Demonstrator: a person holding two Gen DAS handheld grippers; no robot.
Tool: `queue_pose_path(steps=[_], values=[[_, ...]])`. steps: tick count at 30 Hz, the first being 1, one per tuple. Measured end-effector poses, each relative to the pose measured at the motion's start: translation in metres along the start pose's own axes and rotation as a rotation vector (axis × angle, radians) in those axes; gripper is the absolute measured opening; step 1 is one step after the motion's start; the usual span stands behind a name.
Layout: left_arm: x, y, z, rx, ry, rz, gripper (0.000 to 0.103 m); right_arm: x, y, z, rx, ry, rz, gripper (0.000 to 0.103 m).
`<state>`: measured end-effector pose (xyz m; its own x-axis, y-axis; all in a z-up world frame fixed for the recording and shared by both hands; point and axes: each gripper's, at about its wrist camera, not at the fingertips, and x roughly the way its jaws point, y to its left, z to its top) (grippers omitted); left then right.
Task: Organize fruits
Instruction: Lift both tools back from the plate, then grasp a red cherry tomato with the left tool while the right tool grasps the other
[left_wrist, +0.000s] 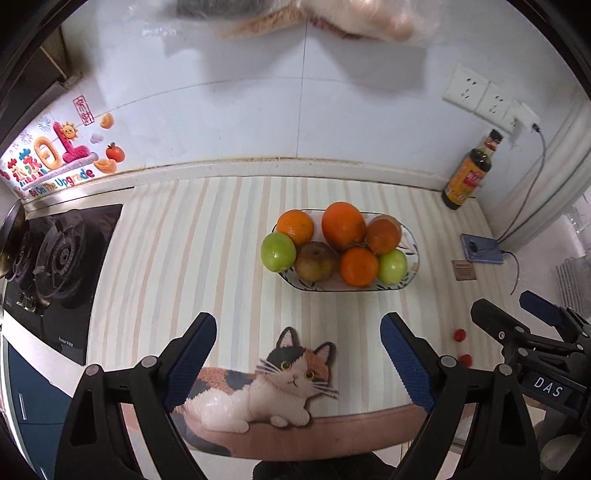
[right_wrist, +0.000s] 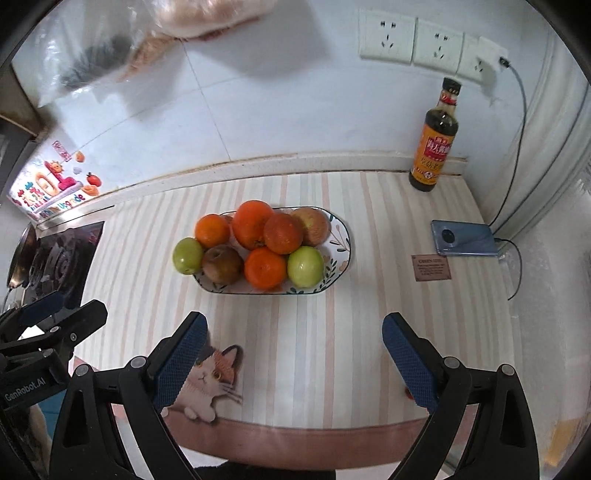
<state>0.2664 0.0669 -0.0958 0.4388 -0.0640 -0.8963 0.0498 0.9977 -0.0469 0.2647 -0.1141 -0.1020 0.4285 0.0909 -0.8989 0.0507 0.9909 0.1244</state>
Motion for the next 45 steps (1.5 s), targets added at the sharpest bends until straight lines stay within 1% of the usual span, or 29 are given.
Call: queue_pose_path(steps=[10,18,24,31,42,43,44,45], values=[[-0.049,-0.001,-0.029,0.002,-0.067,-0.002,0.091,-0.065,0.003,-0.034,-0.012,-0.069,-0.006,0.098],[-0.077,-0.007,-0.047,0.018,-0.113,-0.003,0.091,-0.093,0.007,-0.054,-0.026,-0.098,0.016,0.098],[-0.082,-0.011,-0.054,0.027,-0.126,0.004,0.091,-0.103,0.004,-0.061,-0.028,-0.113,0.012,0.098],[-0.082,-0.015,-0.059,0.028,-0.124,0.010,0.091,-0.105,-0.001,-0.062,-0.033,-0.113,0.003,0.098],[-0.082,-0.016,-0.056,0.027,-0.135,0.021,0.091,-0.109,-0.005,-0.056,-0.015,-0.134,0.029,0.098],[-0.080,-0.017,-0.055,0.030,-0.130,0.023,0.092,-0.108,-0.007,-0.055,-0.005,-0.135,0.037,0.098],[-0.076,-0.018,-0.053,0.034,-0.121,0.023,0.095,-0.106,-0.010,-0.054,0.012,-0.134,0.045,0.098],[-0.071,-0.020,-0.052,0.037,-0.110,0.024,0.100,-0.102,-0.016,-0.053,0.030,-0.135,0.059,0.098]])
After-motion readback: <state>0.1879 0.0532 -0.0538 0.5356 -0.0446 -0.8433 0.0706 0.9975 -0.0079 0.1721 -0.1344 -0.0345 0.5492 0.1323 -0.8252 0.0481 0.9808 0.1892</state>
